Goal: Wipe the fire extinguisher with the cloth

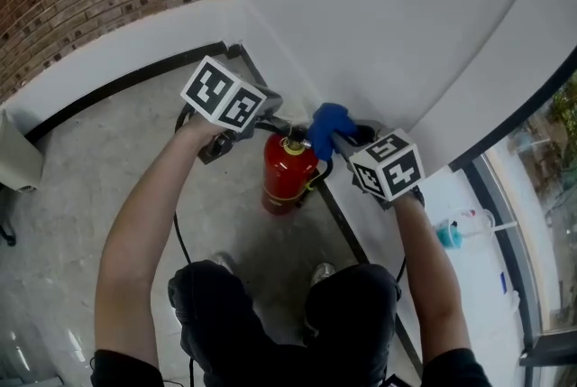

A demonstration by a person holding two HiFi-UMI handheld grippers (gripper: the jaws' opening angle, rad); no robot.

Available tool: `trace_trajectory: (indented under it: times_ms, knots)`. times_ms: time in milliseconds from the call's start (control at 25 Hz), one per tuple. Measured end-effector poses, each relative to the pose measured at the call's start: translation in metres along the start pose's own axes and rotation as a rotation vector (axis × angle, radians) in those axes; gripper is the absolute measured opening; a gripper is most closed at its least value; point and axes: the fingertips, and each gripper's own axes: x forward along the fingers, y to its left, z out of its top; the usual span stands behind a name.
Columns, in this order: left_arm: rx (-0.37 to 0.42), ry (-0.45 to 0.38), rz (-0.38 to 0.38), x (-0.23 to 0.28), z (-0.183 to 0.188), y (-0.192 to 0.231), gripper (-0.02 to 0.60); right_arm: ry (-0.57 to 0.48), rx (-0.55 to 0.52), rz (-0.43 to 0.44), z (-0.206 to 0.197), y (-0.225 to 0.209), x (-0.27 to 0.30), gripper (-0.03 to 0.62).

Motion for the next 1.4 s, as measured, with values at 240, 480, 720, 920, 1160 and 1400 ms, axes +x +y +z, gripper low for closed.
trace_trajectory:
  times_ms: [240, 480, 720, 920, 1160, 1400]
  knots:
    - [0.104, 0.096, 0.013, 0.0, -0.012, -0.036, 0.007, 0.113, 0.068, -0.09, -0.012, -0.028, 0.022, 0.046]
    - [0.137, 0.158, 0.083, 0.009, -0.031, -0.037, 0.008, 0.291, 0.072, -0.097, -0.038, -0.045, 0.081, 0.046]
    - [0.155, 0.162, 0.109, 0.009, -0.039, -0.042, 0.008, 0.225, 0.046, 0.053, -0.032, -0.035, 0.115, 0.046]
    - [0.156, 0.158, 0.144, 0.001, -0.044, -0.038, 0.007, 0.014, 0.057, 0.084, 0.014, -0.028, 0.092, 0.046]
    - [0.132, 0.099, 0.216, -0.033, -0.039, -0.038, 0.008, -0.105, -0.082, 0.075, 0.039, -0.001, 0.033, 0.046]
    - [0.102, 0.117, 0.255, -0.059, -0.057, -0.05, 0.008, -0.087, -0.192, 0.056, 0.027, 0.031, -0.001, 0.046]
